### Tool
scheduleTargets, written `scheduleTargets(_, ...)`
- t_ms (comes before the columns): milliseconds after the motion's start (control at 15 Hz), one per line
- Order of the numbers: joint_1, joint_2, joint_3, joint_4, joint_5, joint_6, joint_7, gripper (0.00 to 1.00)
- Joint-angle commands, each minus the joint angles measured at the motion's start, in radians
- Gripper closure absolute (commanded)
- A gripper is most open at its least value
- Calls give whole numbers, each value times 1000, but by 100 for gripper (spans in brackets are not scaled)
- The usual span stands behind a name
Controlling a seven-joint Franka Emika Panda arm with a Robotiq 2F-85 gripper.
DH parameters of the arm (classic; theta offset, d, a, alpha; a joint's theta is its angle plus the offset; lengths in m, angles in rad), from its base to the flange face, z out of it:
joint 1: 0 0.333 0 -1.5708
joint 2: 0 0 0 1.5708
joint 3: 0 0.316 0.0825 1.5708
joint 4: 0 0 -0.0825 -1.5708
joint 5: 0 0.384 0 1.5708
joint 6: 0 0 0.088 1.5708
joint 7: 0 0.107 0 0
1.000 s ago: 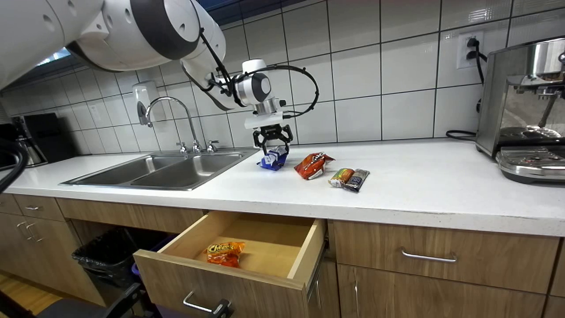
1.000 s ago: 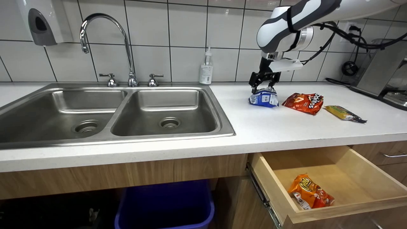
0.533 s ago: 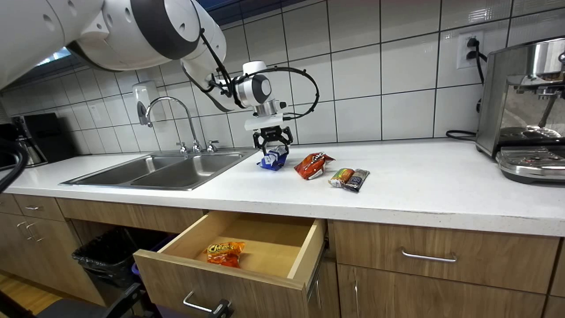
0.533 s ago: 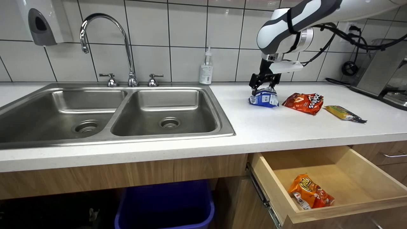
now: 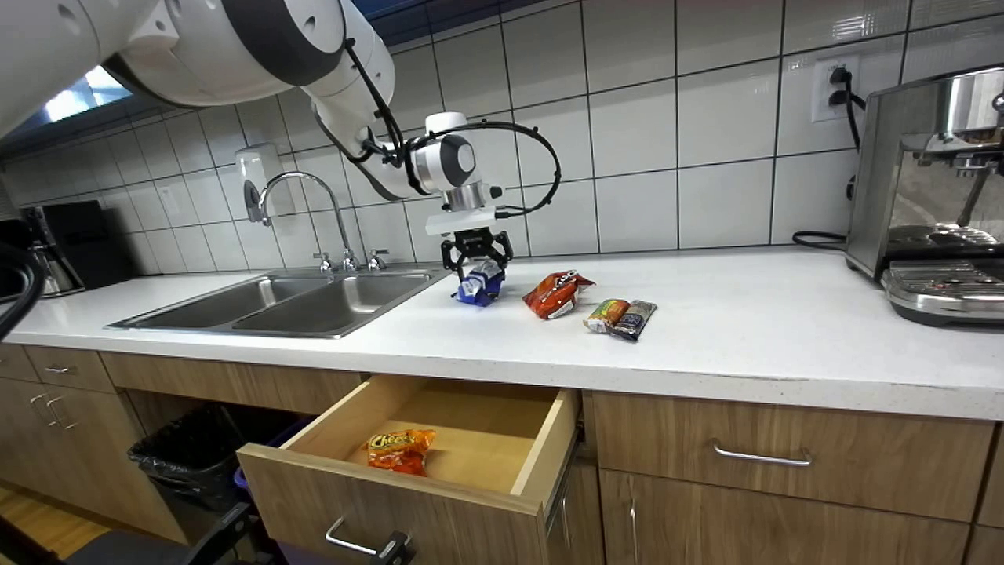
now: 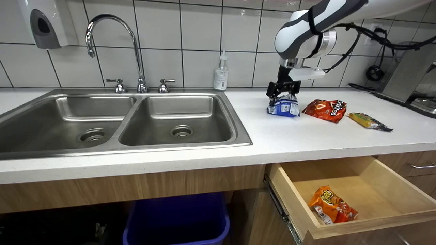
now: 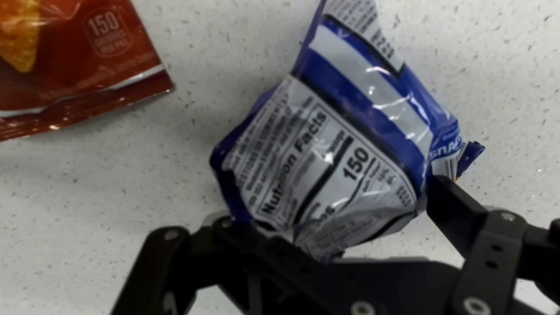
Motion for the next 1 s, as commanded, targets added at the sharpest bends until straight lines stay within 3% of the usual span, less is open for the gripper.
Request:
scheduleTargets(0,-11,-114,15,-167,11,31,-13,0)
scheduleTargets(933,-8,-409,3,-643,5,184,23,0)
